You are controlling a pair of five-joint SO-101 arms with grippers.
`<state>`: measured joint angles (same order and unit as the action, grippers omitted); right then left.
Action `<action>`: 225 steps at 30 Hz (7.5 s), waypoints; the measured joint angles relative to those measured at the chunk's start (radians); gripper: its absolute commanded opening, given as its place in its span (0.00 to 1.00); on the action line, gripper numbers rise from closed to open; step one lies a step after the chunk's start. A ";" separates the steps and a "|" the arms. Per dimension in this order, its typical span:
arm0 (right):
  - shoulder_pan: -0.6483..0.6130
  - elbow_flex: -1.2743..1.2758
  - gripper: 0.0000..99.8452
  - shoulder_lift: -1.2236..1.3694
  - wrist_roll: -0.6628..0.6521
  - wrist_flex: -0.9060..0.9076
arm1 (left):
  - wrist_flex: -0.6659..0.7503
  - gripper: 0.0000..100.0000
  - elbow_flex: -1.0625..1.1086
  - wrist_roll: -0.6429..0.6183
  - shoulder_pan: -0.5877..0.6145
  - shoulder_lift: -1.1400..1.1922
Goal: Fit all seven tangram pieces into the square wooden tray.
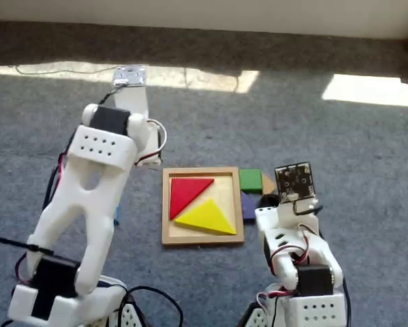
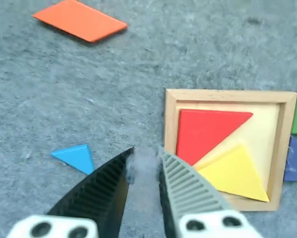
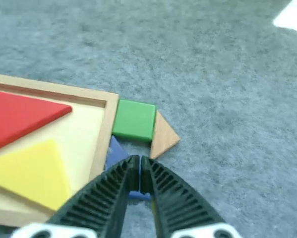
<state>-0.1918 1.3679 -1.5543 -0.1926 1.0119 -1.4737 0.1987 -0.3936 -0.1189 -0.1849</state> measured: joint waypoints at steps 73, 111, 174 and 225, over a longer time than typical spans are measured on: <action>-0.555 -0.767 0.20 1.355 0.328 -0.224 | 0.661 0.01 0.775 0.140 0.476 -0.322; -0.525 -1.094 0.20 1.789 0.021 0.107 | 0.661 0.01 0.778 0.140 0.476 -0.322; -0.494 -0.905 0.01 1.513 -0.160 0.187 | 0.663 0.01 0.778 0.140 0.476 -0.322; -0.505 -0.806 0.01 1.599 -0.241 0.109 | 0.663 0.01 0.778 0.140 0.476 -0.322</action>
<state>-0.6966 0.5623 0.0445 -0.4335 1.1208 -0.8109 0.9766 -0.2539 0.3567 -0.5071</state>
